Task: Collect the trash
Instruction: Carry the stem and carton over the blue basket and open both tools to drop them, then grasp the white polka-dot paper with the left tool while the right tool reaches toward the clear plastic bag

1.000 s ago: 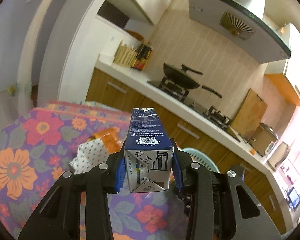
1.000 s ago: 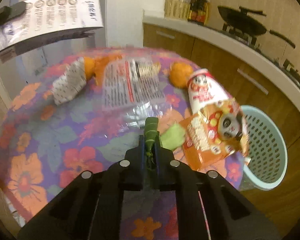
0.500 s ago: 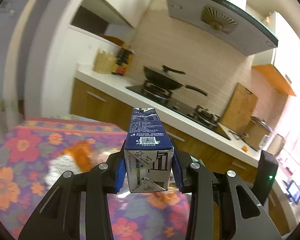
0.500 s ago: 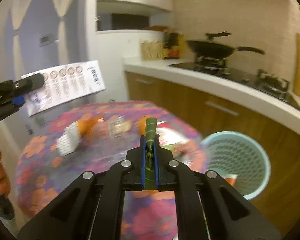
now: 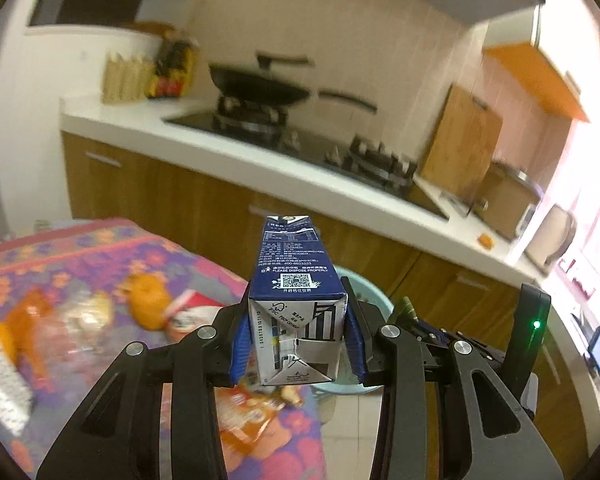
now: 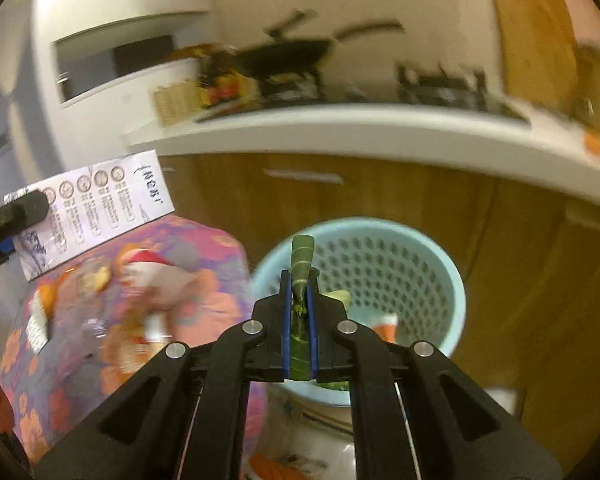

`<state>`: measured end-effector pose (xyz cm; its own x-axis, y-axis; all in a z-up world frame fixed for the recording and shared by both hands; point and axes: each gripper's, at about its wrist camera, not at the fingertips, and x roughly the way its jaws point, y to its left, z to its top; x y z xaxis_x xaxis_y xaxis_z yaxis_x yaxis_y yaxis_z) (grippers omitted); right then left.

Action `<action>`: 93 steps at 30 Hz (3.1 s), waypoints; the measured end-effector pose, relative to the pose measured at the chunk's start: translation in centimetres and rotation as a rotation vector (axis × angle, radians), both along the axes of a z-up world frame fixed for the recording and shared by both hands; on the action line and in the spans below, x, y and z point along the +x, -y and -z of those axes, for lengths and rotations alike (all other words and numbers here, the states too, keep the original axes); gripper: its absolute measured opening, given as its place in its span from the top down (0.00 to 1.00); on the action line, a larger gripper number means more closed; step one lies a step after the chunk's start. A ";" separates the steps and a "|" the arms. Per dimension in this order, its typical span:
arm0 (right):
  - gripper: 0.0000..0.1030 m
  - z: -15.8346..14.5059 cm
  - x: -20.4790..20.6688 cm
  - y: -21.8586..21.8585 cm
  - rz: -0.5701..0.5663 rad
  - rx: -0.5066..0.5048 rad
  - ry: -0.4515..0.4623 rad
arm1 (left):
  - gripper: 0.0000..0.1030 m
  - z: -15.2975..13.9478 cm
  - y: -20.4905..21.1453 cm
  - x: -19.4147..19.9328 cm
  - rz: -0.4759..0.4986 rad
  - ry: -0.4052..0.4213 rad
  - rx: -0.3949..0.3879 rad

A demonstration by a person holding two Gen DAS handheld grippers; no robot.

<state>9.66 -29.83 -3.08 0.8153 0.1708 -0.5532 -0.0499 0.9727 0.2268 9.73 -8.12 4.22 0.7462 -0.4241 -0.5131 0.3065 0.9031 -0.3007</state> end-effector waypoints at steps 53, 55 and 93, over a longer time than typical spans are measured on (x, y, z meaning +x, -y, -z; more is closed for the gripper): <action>0.52 -2.5 -2.1 -8.9 -0.240 -0.034 0.057 | 0.47 -0.8 -9.4 -6.1 -0.231 0.047 -0.018; 0.52 -2.8 -2.4 -10.6 -0.269 -0.048 0.065 | 0.45 -1.0 -12.4 -7.3 -0.294 0.059 -0.021; 0.34 3.7 4.2 -28.4 -0.477 -0.183 -0.210 | 0.51 11.4 -25.8 -3.4 -0.332 -0.273 0.134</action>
<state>13.89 -1.41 -6.76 0.5396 0.3802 -0.7512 -0.4668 0.8776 0.1089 6.30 17.66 -7.19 0.6607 -0.1007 -0.7439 -0.0812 0.9756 -0.2041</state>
